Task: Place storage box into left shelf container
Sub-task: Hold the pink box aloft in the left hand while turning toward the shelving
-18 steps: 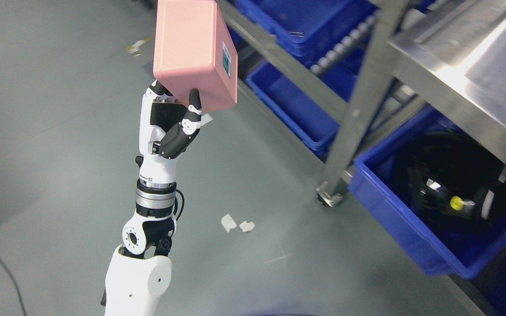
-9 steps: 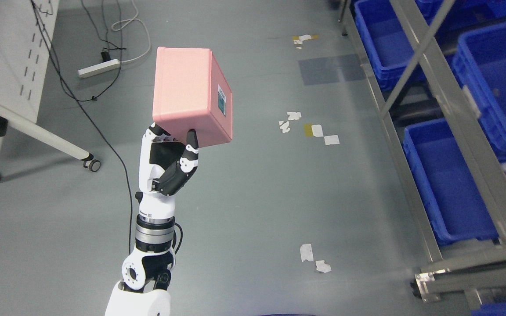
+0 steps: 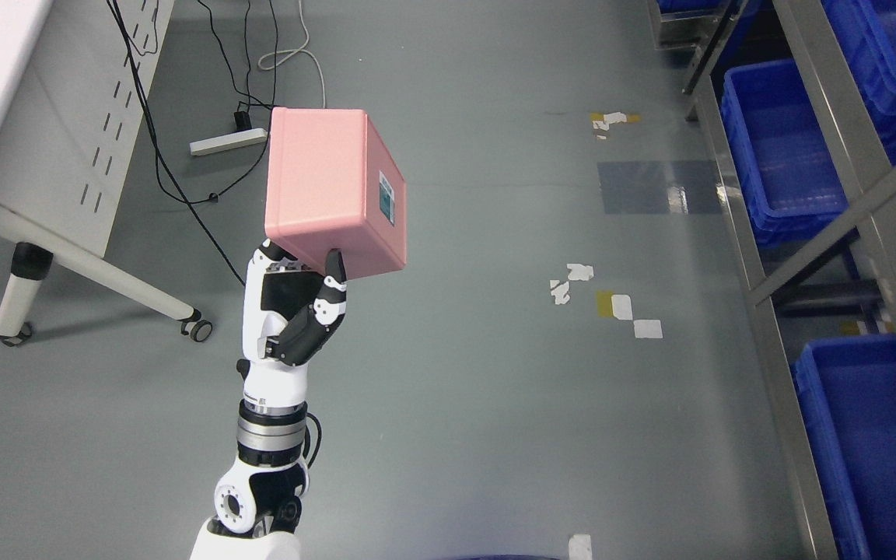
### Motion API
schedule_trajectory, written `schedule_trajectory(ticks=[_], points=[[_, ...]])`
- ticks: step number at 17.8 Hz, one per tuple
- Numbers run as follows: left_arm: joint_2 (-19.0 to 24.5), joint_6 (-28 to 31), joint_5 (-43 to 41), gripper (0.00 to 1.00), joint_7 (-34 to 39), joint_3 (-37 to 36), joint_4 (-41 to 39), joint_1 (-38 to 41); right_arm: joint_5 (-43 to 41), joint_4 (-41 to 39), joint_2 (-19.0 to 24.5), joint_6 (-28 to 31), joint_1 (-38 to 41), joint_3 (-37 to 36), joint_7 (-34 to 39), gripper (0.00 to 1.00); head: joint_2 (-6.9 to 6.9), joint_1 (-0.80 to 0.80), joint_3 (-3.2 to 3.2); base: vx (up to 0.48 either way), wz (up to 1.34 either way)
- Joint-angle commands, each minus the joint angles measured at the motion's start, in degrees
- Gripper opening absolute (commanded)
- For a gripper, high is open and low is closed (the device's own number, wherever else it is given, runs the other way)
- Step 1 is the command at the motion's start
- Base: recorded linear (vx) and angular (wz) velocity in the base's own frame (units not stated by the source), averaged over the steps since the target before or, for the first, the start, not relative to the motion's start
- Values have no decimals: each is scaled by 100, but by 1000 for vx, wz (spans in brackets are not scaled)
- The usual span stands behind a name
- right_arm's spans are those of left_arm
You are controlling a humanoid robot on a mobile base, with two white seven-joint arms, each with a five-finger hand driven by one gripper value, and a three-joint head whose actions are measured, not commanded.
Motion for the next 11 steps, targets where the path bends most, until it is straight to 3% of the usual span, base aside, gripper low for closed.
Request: schedule_trajectory(ticks=[1, 11], points=[[100, -2, 0, 2, -4, 7, -41, 225, -123, -100, -100, -4, -27, 0, 8, 100, 0, 0, 0, 438, 143], [100, -2, 0, 4, -4, -81, -32, 269, -123, -100, -100, 5, -27, 0, 8, 100, 0, 0, 0, 503, 133]])
